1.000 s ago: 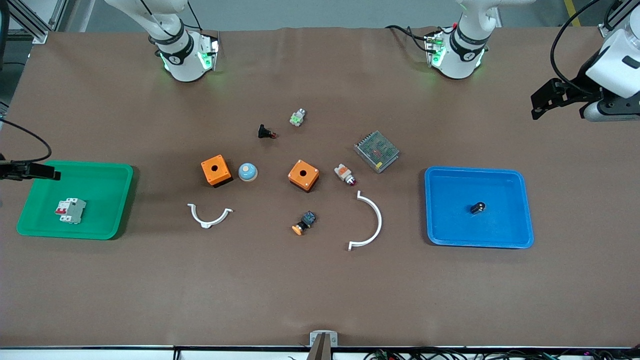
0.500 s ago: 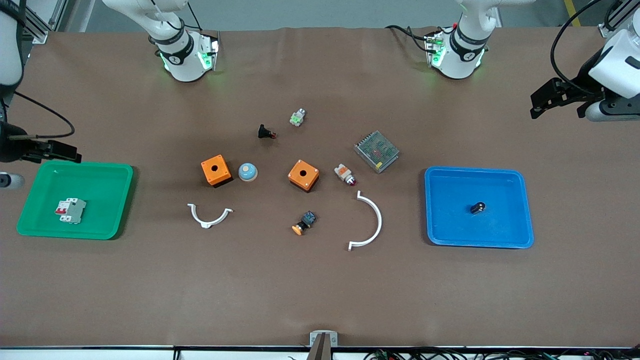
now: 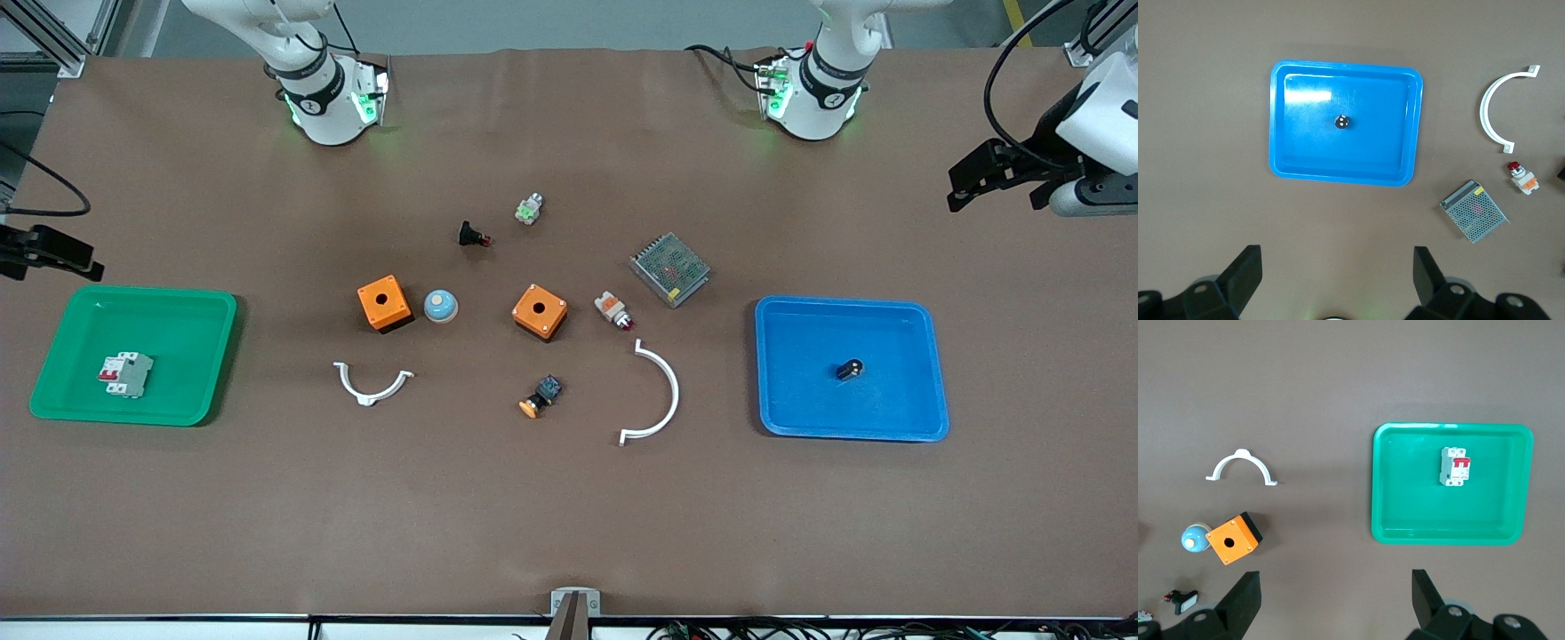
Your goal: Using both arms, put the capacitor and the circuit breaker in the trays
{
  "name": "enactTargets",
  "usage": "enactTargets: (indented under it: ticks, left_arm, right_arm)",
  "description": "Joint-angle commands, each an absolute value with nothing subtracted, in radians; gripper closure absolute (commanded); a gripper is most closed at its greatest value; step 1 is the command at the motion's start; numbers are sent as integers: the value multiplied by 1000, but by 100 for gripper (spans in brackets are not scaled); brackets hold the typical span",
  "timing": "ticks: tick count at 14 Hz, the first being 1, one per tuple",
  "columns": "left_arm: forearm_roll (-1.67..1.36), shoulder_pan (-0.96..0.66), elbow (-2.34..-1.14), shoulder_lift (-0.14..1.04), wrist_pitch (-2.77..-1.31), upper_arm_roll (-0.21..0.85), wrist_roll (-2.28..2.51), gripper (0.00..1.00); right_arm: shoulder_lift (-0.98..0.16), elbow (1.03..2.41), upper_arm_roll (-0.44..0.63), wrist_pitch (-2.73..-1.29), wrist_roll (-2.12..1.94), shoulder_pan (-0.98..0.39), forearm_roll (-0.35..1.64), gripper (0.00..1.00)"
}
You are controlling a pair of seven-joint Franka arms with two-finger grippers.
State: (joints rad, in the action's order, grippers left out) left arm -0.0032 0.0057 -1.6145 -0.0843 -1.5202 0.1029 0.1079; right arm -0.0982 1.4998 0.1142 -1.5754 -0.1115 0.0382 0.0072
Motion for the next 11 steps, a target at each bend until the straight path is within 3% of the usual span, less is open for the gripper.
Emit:
enactTargets:
  ticks: [1,11]
  left_arm:
    - [-8,12,-1609,-87,-1519,104,89,0]
    - [-6,11,-1609,-86,-1516,103,91,0]
  right_arm:
    - [-95,1483,107,-1575,-106,45,29,0]
    - [-100,1482,103,-1583,-109,12,25,0]
